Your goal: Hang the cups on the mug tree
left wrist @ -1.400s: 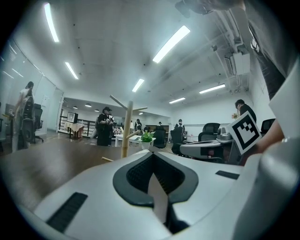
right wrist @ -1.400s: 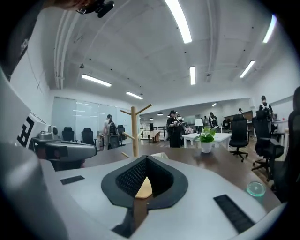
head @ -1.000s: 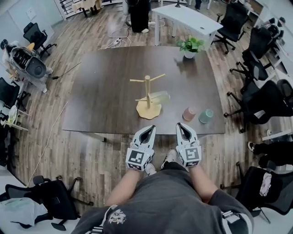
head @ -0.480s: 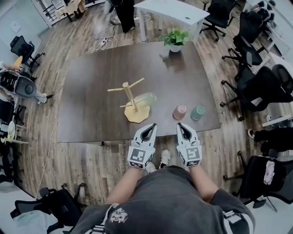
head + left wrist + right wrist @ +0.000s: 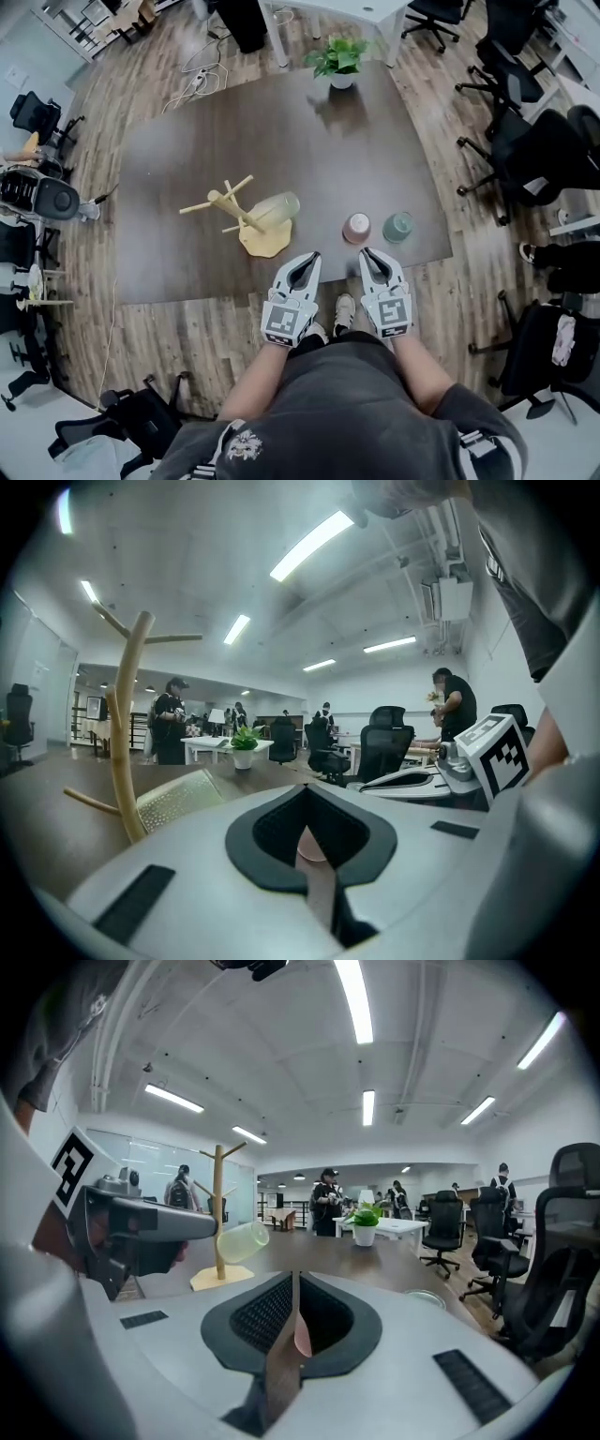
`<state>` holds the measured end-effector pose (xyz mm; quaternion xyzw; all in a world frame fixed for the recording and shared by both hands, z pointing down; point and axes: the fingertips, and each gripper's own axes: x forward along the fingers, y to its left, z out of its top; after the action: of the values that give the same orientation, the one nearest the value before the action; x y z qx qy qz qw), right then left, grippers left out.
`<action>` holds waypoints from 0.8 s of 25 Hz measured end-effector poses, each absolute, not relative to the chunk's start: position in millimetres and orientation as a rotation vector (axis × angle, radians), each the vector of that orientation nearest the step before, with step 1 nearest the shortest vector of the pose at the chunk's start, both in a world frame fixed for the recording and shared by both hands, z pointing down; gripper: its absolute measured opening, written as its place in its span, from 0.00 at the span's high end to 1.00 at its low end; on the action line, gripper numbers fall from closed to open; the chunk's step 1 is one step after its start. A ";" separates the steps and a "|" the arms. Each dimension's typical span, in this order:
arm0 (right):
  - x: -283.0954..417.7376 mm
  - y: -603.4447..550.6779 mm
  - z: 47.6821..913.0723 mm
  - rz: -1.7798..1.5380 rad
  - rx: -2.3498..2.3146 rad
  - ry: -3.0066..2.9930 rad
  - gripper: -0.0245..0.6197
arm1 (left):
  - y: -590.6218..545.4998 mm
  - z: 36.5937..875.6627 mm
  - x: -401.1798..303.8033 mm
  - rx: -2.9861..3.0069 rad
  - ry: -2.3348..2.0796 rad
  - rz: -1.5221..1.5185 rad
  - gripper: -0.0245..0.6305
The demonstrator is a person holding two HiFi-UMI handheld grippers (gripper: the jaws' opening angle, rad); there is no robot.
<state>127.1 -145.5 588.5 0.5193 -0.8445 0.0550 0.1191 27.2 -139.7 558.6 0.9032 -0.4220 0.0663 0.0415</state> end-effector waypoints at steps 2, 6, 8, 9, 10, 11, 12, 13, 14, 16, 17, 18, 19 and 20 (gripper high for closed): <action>128.0 -151.8 599.9 0.172 1.501 -2.456 0.90 | -143.8 566.1 30.0 2.760 -1.287 0.230 0.95; 131.7 -165.8 621.1 0.256 1.491 -2.424 0.63 | -153.4 576.1 32.7 2.725 -1.286 0.250 0.95; 133.6 -172.8 629.2 0.280 1.496 -2.398 0.60 | -157.2 576.9 32.8 2.712 -1.290 0.249 0.95; 134.4 -177.1 633.1 0.291 1.498 -2.387 0.58 | -159.2 577.1 32.8 2.710 -1.290 0.252 0.95; 134.9 -181.8 637.4 0.300 1.498 -2.375 0.56 | -161.5 577.7 32.6 2.710 -1.290 0.257 0.95; 135.3 -186.7 642.1 0.308 1.497 -2.364 0.55 | -163.9 578.8 31.8 2.709 -1.292 0.264 0.95; 135.5 -191.4 647.0 0.314 1.495 -2.353 0.54 | -166.2 580.4 30.6 2.706 -1.294 0.268 0.95; 135.8 -196.0 651.6 0.319 1.492 -2.340 0.52 | -168.3 582.2 29.3 2.702 -1.297 0.271 0.95; 136.2 -200.4 656.0 0.323 1.489 -2.327 0.51 | -170.4 583.9 27.9 2.698 -1.299 0.274 0.95; 136.1 -208.7 663.5 0.332 1.483 -2.304 0.50 | -174.7 586.7 24.7 2.689 -1.300 0.279 0.95; 135.6 -212.2 666.6 0.336 1.480 -2.293 0.49 | -176.6 587.5 23.0 2.686 -1.299 0.281 0.95; 135.1 -215.0 669.2 0.338 1.479 -2.282 0.49 | -178.4 588.1 21.5 2.684 -1.296 0.283 0.95; 134.8 -217.0 671.1 0.336 1.480 -2.271 0.50 | -180.0 588.6 20.2 2.684 -1.292 0.284 0.95; 134.2 -218.6 672.2 0.330 1.483 -2.264 0.50 | -181.8 589.1 18.9 2.687 -1.287 0.284 0.95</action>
<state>134.2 -218.6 672.2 0.5323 -0.8125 0.1183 0.2063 18.9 -181.8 589.1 0.8954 -0.4287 0.0946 0.0744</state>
